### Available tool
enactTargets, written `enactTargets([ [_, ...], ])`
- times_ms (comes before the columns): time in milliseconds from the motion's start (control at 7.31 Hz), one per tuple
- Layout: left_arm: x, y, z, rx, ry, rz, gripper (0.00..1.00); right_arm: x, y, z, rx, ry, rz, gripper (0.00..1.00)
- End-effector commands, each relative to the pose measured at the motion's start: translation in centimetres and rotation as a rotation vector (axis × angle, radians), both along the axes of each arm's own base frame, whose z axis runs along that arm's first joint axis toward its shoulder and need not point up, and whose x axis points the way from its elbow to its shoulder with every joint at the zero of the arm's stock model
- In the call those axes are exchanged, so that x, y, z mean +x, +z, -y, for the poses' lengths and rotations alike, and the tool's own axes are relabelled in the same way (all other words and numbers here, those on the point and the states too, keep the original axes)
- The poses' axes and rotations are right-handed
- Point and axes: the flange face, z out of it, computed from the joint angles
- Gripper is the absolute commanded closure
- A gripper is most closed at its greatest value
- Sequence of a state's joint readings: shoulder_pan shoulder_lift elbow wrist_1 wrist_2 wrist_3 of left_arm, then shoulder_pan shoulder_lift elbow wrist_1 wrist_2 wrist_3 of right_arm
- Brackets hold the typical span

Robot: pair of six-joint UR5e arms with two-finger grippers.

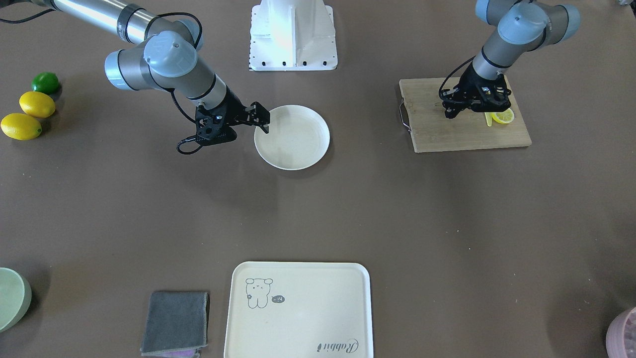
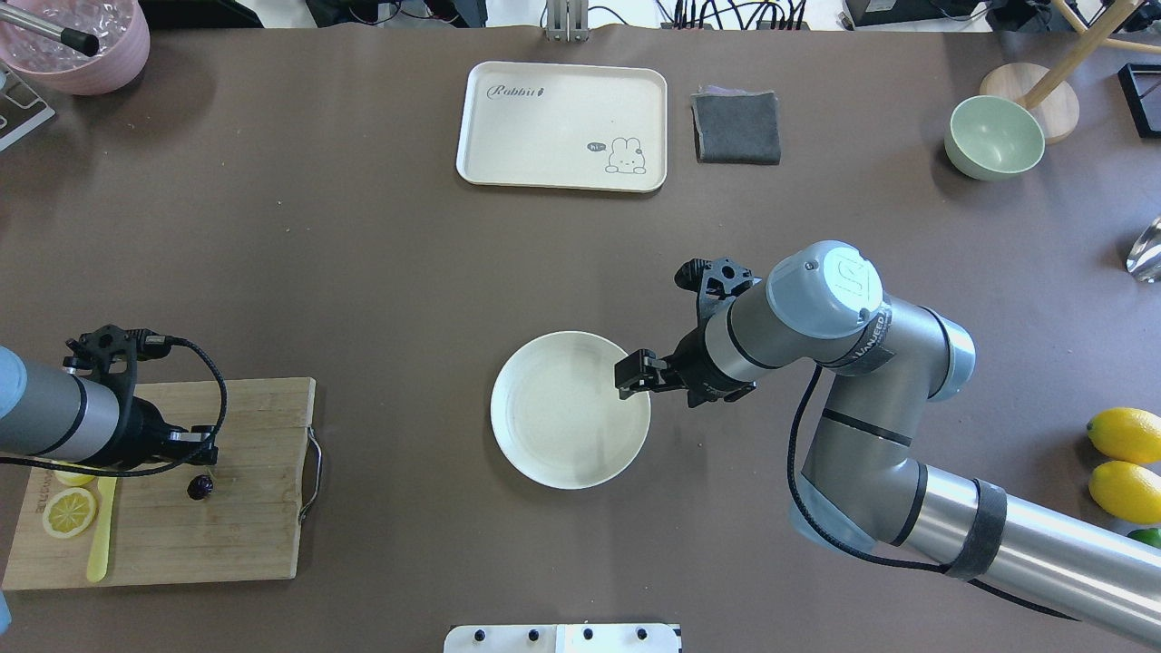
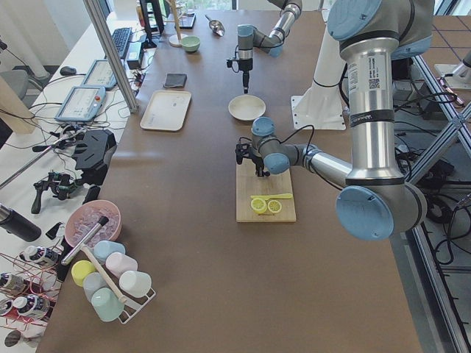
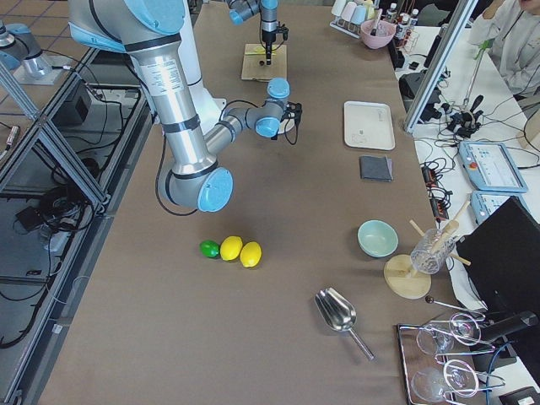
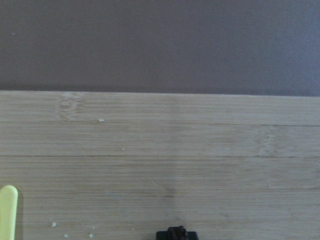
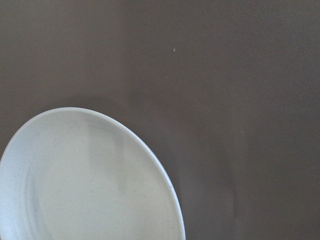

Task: Place red cherry on plate
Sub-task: 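Grasp the dark cherries with the left gripper while the right releases the plate, then carry the cherries toward the plate with the left gripper while the right withdraws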

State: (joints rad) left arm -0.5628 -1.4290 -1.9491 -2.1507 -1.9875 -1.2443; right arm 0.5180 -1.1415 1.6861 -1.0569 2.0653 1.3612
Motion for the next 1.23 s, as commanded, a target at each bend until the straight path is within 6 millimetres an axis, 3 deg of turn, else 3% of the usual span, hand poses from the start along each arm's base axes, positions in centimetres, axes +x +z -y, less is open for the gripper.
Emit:
enactTargets([
  [0,0.9,-3.1,0.9,0.031,-0.001,-0.057,1.00,1.7,-0.8,0.8,0.011,0.028,0.016,0.01],
  [137,3.4,-7.5,2.6,0.065,-0.009,-0.123,1.00,4.1,-0.5,2.4,0.019,0.063,0.018,0.01],
  [274,4.3,-10.4,3.1,0.085,-0.011,-0.167,1.00,6.9,0.5,3.7,0.018,0.105,0.008,0.01],
  [410,6.5,-14.4,4.0,0.079,-0.029,-0.225,1.00,9.8,2.2,4.9,0.027,0.136,-0.011,0.01],
  [547,10.7,-19.4,5.7,0.033,-0.059,-0.271,1.00,12.0,5.1,5.4,0.065,0.125,-0.052,0.00],
  [684,15.6,-22.7,6.0,-0.002,-0.056,-0.276,1.00,14.4,8.0,6.1,0.109,0.113,-0.093,0.00],
  [821,18.8,-25.3,5.7,-0.005,-0.104,-0.286,1.00,16.7,10.1,6.6,0.119,0.113,-0.120,0.00],
  [1094,21.6,-26.0,5.8,-0.005,-0.097,-0.275,1.00,22.7,14.4,7.5,0.146,0.081,-0.151,0.00],
])
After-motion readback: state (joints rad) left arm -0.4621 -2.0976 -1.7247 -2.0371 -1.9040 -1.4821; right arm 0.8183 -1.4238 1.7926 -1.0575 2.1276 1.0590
